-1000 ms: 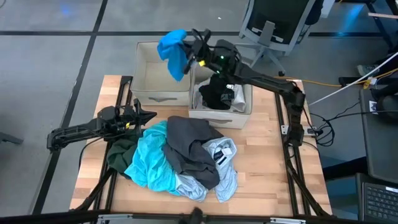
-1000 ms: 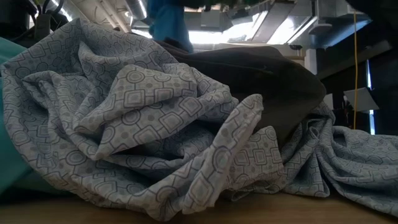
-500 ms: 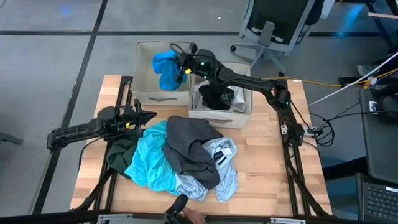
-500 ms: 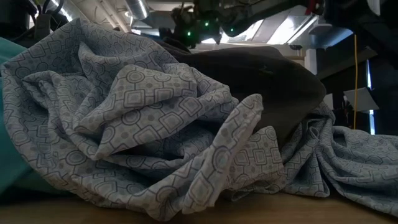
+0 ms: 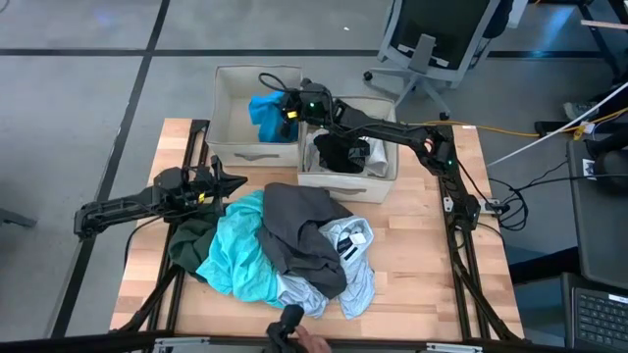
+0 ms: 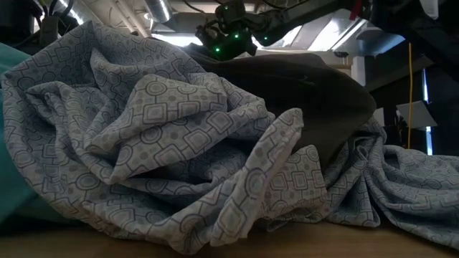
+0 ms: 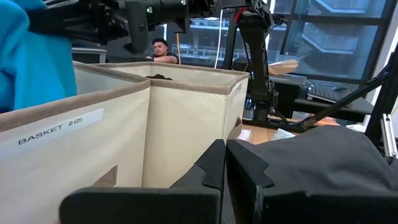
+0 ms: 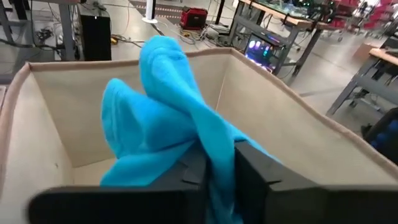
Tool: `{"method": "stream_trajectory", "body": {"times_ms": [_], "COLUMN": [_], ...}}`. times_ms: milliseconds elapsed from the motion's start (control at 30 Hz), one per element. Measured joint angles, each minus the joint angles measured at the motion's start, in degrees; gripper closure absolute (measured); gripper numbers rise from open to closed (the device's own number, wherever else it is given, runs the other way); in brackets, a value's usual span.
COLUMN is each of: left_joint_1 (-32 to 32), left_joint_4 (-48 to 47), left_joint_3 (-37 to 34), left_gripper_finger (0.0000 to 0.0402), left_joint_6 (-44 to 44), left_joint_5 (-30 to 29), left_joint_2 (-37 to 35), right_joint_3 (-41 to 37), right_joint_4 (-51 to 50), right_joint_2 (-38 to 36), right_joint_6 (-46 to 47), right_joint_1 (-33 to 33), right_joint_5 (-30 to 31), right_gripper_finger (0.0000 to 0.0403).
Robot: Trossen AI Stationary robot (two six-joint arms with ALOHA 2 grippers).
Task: Sort clothes
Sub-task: Put the blue shorts into the left laundry organizer, then put the light blue shorts into the left laundry organizer
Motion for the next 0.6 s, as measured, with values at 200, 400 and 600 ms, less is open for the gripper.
{"method": "stream_trajectory", "body": {"times_ms": [200, 400, 600], "left_joint_1": [0.02, 0.02, 0.0], "left_joint_4": [0.02, 0.04, 0.16], "left_joint_3": [0.0, 0.0, 0.0], "left_gripper_finger": [0.0396, 0.0396, 0.0396], "left_joint_6": [0.0, -0.02, -0.04], "left_joint_5": [0.0, 0.0, -0.45], "left_joint_2": [-0.02, -0.01, -0.02], "right_joint_3": [0.0, 0.0, 0.02], "right_joint_4": [-0.95, -4.88, -18.44], "right_joint_2": [-0.08, -4.15, -14.01], "right_joint_6": [1.29, 1.06, -0.03], "right_joint_1": [0.02, 0.49, 3.15], "right_joint_5": [0.02, 0.15, 0.55], "right_gripper_finger": [0.0212, 0.0119, 0.0088]}}
